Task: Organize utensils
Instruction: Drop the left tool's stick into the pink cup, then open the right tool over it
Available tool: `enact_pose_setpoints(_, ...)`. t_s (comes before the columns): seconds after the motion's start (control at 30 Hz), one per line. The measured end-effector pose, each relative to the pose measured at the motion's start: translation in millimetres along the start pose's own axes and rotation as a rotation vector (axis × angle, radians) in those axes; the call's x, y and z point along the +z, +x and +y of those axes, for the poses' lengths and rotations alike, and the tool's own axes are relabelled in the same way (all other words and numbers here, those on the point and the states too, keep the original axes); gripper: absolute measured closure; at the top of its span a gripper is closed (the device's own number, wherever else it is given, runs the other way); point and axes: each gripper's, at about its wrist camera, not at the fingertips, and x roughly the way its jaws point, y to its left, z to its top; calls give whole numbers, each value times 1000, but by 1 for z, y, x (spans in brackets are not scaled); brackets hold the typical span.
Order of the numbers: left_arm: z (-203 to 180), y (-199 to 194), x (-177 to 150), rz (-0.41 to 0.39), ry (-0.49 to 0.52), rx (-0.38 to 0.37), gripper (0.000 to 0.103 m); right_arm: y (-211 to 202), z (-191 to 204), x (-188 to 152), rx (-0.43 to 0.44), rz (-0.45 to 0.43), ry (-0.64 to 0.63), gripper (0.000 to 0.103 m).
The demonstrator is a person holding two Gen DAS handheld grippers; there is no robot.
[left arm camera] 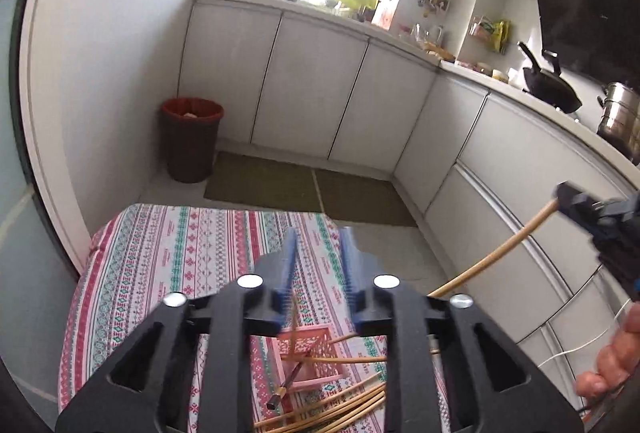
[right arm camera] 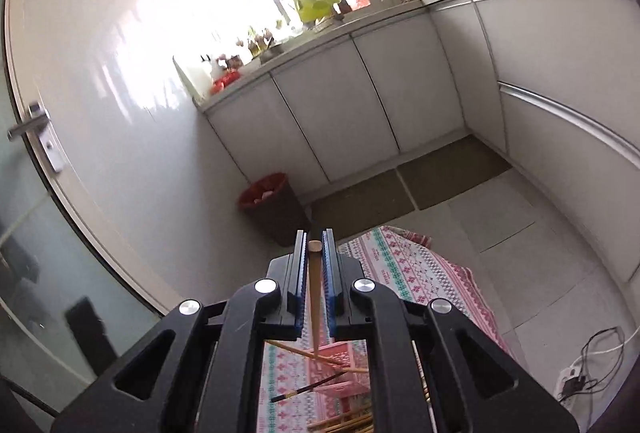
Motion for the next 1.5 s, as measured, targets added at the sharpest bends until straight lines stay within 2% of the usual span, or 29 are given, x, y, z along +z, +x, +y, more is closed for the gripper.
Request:
enact_pose_setpoints(0.23, 9, -24, 19, -62, -21, 27, 70, 22, 11, -9, -43, 8, -39, 95)
enact_pose_setpoints(0.57, 22, -27, 22, -54, -40, 65, 66, 61, 18, -26, -73, 40, -53, 95)
enact_pose_setpoints(0.63, 26, -27, 22, -52, -45, 72, 65, 71, 16, -29, -54, 55, -52, 90)
enact_pose_setpoints(0.7, 28, -29, 23, -52, -50, 75, 65, 80, 14, -32, -28, 65, -36, 61)
enact_pose_setpoints(1.0, 17, -38, 23, -55, -32, 63, 61, 56, 21, -24, -44, 18, -76, 57)
enact_pose_setpoints(1.03, 14, -39, 22, -55, -27, 63, 59, 53, 22, -24, -49, 17, -85, 54)
enact_pose_setpoints(1.1, 12, -41, 21, -56, -22, 64, 55, 45, 23, -25, -60, 10, -98, 43)
enact_pose_setpoints(1.17, 8, -44, 20, -53, -18, 70, 52, 38, 23, -25, -70, 4, -114, 41)
enact_pose_setpoints(1.3, 2, -48, 16, -45, -17, 73, 46, 24, 24, -30, -117, 5, -169, 26)
enact_pose_setpoints(1.4, -6, -51, 12, -39, -6, 82, 37, 12, 22, -36, -146, -1, -210, 17)
enact_pose_setpoints(1.5, -14, -53, 5, -29, 8, 95, 30, 4, 18, -42, -150, 11, -232, 14)
